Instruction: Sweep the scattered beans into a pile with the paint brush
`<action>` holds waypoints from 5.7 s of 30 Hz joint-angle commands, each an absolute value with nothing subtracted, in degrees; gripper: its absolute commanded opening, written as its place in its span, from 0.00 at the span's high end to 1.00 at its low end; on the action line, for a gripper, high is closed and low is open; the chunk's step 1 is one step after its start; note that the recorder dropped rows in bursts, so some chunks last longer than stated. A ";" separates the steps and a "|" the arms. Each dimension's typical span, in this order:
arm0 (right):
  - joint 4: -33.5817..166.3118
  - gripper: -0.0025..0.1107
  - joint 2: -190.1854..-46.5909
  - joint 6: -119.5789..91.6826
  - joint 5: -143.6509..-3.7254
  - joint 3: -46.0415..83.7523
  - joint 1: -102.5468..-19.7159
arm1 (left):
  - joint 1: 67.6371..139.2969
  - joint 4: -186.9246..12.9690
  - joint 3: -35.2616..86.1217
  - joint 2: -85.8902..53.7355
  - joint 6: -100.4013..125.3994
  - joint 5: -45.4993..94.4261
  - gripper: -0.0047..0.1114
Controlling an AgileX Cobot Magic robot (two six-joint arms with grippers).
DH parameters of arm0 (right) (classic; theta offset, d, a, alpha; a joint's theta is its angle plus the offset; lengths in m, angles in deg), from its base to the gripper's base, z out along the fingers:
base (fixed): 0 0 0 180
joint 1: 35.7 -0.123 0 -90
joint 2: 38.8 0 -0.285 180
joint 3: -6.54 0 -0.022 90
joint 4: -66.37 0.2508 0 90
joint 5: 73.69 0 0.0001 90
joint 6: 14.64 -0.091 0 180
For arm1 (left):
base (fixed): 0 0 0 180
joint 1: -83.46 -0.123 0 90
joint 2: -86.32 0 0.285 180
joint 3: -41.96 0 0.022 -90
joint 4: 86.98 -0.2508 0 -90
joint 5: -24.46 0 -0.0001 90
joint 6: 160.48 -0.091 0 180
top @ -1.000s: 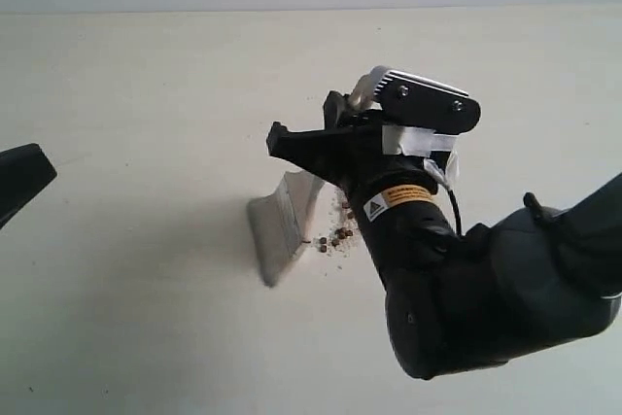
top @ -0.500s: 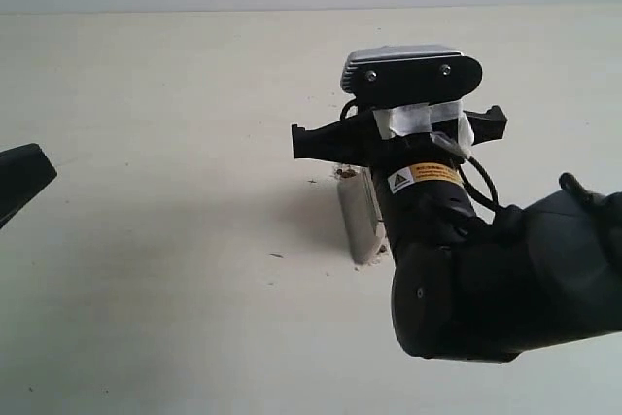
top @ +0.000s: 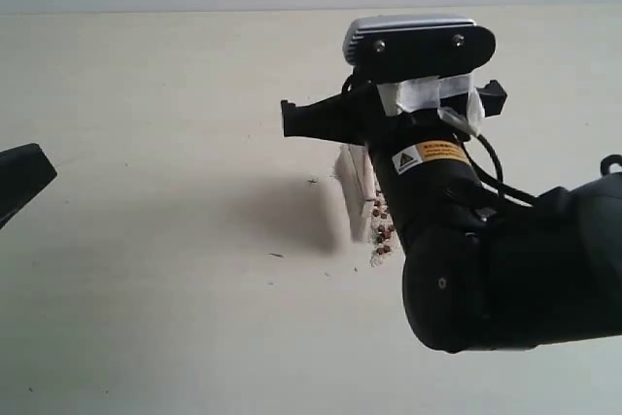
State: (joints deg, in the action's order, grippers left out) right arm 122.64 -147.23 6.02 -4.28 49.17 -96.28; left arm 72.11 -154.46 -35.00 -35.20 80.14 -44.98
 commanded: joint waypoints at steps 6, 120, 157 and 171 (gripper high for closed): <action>115.18 0.98 -145.02 -9.37 -3.73 48.73 -86.59 | 72.03 -154.15 -35.26 -35.53 80.58 -45.50 0.96; 103.44 0.98 -148.99 2.22 -3.73 48.82 -71.54 | 72.03 -154.15 -35.26 -35.53 80.58 -45.50 0.96; 105.00 0.98 -155.48 6.64 -15.44 37.50 -71.54 | 72.03 -154.15 -35.26 -35.53 80.58 -45.50 0.96; 102.81 0.98 -141.16 8.60 -12.13 49.89 -71.54 | 72.03 -154.15 -35.26 -35.53 80.58 -45.50 0.96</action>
